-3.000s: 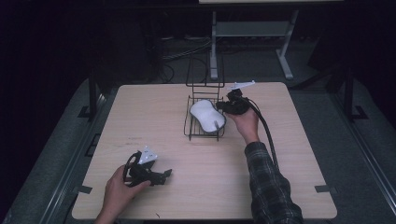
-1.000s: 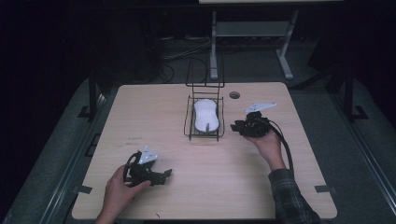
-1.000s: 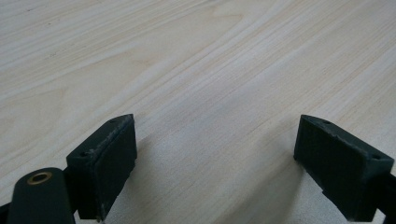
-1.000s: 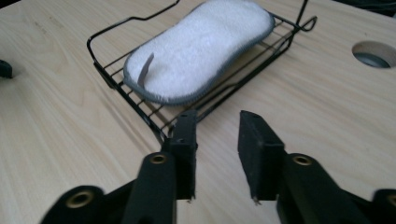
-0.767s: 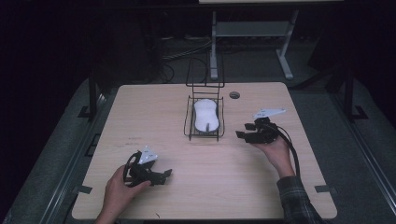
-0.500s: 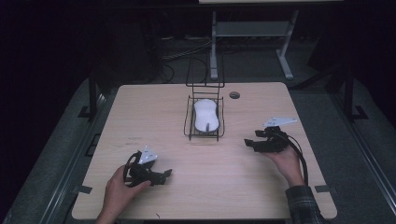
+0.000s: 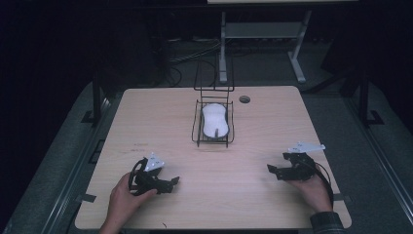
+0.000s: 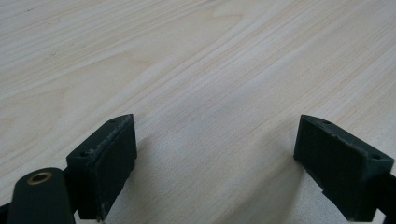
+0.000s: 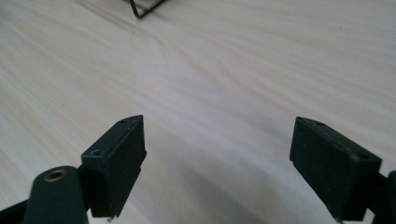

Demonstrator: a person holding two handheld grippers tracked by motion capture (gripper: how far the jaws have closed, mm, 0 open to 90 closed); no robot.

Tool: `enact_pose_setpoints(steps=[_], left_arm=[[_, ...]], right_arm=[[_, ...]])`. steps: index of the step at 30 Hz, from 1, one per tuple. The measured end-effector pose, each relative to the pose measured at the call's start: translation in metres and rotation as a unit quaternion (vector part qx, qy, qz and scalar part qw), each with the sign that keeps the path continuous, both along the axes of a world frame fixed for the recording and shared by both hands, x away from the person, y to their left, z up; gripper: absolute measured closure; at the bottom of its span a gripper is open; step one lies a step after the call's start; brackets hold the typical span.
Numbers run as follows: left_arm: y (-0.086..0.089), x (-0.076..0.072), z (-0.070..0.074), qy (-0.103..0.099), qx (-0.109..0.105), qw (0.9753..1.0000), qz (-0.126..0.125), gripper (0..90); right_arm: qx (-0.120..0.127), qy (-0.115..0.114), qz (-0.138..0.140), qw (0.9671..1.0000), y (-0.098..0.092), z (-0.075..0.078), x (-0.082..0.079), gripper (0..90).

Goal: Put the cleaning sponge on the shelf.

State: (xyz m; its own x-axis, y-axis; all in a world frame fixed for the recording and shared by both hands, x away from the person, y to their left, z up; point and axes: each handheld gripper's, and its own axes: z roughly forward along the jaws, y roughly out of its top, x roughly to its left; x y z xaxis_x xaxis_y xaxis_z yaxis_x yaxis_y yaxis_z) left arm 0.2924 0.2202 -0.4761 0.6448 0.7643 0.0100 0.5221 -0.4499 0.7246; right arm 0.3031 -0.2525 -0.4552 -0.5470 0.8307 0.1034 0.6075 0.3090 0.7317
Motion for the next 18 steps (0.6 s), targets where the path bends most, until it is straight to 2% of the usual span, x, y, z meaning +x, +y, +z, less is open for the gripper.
enact_pose_setpoints(steps=[1,4,7,11,18], left_arm=[[0.0,0.0,0.0,0.0,0.0,1.0,0.0,12.3],[0.0,0.0,0.0,0.0,-0.001,1.0,0.001,12.4],[0.0,0.0,0.0,0.0,-0.001,1.0,0.001,12.3],[0.0,0.0,0.0,0.0,-0.002,1.0,0.001,12.4],[0.0,0.0,0.0,-0.001,-0.002,1.0,0.001,12.4]], right_arm=[[0.0,0.0,0.0,1.0,0.0,0.0,0.0,17.5],[-0.008,0.005,-0.008,0.9999,-0.008,-0.006,-0.014,14.0],[-0.002,0.004,-0.015,0.9999,-0.012,-0.008,-0.022,13.8],[-0.016,0.006,-0.032,0.9993,-0.021,-0.017,-0.039,10.0],[-0.034,0.002,-0.047,0.9983,-0.027,-0.026,-0.05,8.2]])
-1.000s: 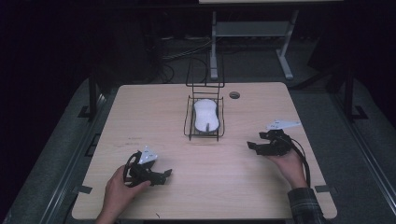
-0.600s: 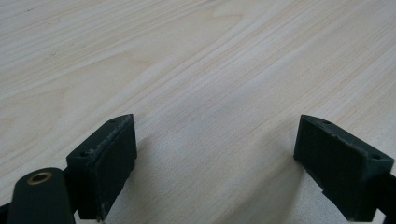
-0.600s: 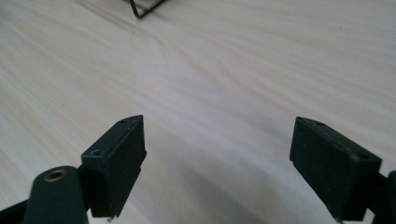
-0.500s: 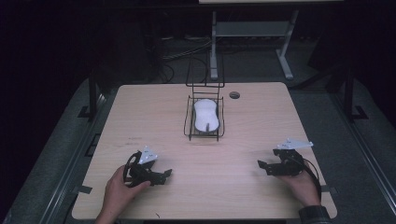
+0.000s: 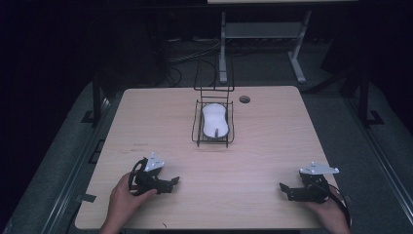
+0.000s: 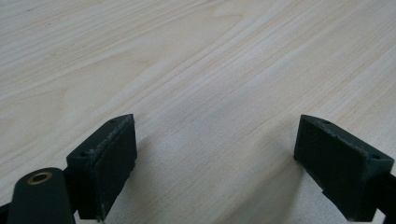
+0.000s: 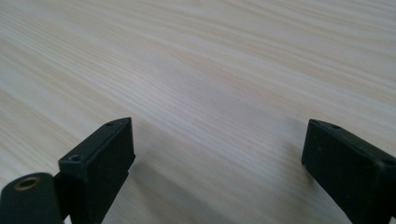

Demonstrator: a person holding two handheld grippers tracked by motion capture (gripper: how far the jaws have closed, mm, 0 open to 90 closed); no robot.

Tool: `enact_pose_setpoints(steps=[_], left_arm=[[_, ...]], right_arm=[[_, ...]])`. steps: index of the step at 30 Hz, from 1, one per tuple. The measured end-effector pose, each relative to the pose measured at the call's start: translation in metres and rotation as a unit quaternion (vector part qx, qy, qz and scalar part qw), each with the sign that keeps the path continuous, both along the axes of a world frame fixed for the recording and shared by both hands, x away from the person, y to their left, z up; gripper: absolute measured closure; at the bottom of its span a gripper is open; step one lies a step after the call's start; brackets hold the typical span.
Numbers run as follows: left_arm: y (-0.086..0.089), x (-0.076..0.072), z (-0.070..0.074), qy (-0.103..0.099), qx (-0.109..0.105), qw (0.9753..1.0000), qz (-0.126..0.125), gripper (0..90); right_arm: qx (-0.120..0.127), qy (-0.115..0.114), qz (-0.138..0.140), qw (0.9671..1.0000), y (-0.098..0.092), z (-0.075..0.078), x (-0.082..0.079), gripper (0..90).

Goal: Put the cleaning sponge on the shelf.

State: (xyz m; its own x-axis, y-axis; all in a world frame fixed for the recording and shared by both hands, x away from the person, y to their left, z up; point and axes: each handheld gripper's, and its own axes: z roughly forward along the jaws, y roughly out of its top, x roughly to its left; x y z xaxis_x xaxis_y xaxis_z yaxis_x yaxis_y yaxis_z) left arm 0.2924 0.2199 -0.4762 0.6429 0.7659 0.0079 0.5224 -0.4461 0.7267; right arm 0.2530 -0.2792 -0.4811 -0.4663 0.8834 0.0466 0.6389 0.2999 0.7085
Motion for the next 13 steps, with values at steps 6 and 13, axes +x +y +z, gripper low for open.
enact_pose_setpoints(steps=[6,13], left_arm=[[0.0,0.0,0.0,0.0,0.0,1.0,0.0,12.4],[0.0,-0.0001,0.0,0.0,0.0,1.0,0.0,12.4]], right_arm=[[-0.007,-0.007,-0.007,0.9999,-0.0014,-0.0014,-0.0038,7.8],[-0.007,-0.007,-0.007,0.9999,-0.0013,-0.0015,-0.0037,7.7]])
